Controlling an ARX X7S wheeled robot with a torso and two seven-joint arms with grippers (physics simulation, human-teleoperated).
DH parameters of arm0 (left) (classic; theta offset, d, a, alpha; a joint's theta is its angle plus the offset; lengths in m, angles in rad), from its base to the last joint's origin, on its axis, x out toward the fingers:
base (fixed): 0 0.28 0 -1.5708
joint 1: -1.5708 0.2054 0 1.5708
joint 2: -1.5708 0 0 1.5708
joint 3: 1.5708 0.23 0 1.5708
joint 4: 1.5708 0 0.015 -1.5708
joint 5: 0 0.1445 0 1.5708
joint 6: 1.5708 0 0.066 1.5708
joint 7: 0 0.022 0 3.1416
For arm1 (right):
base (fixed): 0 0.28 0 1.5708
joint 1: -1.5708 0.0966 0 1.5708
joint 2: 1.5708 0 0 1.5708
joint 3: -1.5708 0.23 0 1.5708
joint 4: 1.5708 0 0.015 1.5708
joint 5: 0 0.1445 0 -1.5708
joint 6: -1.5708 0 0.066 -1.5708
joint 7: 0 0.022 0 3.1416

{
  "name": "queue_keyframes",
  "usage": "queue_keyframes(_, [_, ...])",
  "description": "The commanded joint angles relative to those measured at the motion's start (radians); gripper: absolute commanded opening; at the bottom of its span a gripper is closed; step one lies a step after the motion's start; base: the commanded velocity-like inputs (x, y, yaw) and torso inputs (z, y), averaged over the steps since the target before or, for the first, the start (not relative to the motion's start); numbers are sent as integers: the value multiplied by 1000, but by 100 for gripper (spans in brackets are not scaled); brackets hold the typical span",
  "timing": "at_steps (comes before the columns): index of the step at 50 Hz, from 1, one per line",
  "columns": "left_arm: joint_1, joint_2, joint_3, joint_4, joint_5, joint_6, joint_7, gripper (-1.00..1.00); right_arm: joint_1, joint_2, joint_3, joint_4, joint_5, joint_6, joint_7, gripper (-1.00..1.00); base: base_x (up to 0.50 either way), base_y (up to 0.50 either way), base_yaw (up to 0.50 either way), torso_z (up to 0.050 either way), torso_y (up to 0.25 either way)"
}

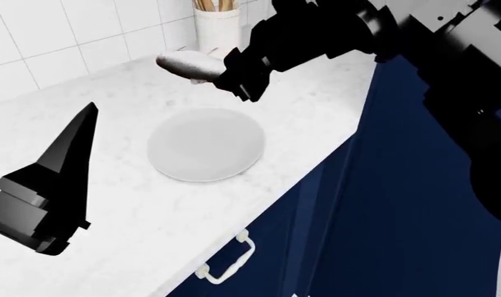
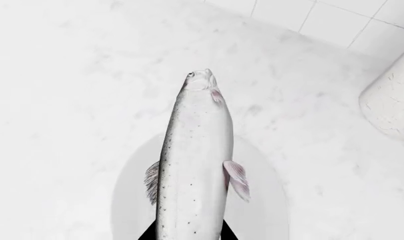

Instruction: Pick the fish from the top rack in the oven and place it on the plate on the counter.

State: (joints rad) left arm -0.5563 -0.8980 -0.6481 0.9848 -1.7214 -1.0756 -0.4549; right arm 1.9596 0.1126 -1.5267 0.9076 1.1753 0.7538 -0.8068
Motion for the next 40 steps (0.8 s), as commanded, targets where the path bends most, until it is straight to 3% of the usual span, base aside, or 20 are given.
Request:
queue_keyframes(1, [17, 11, -15, 2, 7, -5, 12, 100, -9, 12, 6, -49, 4, 26, 8, -100, 0, 0, 0, 0, 0])
queue_keyframes(40, [14, 9, -9, 0, 13, -2, 11, 100, -34, 27, -12, -126, 11, 87, 13, -100, 0, 0, 0, 0, 0])
